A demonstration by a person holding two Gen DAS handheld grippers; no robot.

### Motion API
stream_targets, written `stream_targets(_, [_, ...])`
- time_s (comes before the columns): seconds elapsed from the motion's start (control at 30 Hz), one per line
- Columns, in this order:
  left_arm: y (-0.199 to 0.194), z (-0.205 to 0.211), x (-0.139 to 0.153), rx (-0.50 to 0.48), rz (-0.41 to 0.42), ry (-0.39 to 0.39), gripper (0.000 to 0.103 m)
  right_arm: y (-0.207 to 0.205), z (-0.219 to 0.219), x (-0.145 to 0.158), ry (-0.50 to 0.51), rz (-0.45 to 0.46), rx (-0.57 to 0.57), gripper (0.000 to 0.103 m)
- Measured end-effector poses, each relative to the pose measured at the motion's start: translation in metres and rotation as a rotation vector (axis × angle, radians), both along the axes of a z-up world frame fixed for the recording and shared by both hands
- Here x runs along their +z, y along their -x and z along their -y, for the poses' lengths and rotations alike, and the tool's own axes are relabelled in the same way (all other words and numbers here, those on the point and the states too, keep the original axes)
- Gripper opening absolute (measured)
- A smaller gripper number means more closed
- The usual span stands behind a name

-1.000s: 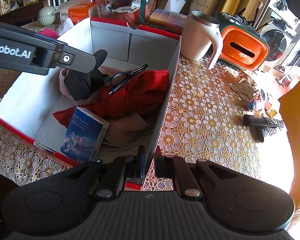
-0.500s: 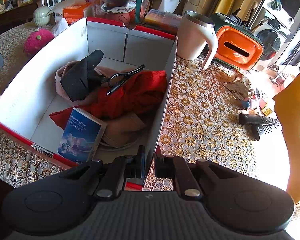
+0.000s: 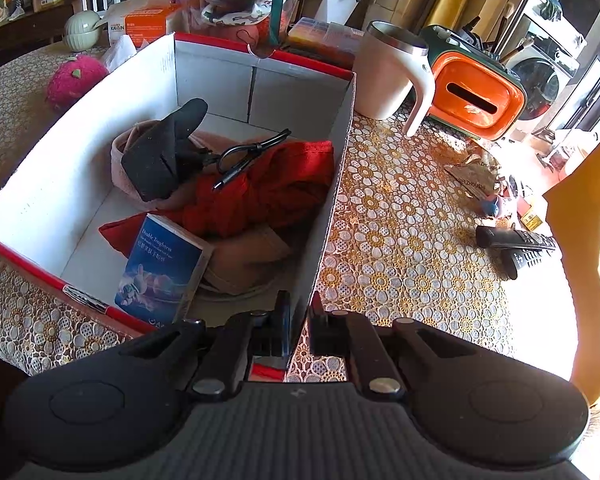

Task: Organize objects
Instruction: 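Move the left tool back to the table and grasp the patterned paper pouch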

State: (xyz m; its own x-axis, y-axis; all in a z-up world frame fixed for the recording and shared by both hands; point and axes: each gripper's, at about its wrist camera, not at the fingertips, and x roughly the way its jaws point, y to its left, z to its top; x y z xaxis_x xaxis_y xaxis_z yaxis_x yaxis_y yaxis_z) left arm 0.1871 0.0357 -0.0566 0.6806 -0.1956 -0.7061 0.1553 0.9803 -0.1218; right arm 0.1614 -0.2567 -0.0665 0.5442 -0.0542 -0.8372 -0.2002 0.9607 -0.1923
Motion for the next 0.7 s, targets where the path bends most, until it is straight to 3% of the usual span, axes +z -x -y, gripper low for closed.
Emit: stream_targets(0.7, [-0.072, -0.003, -0.073, 0.107, -0.056, -0.105, 0.102, 0.002, 0.003, 0.001, -0.026, 0.009, -0.002, 0.009])
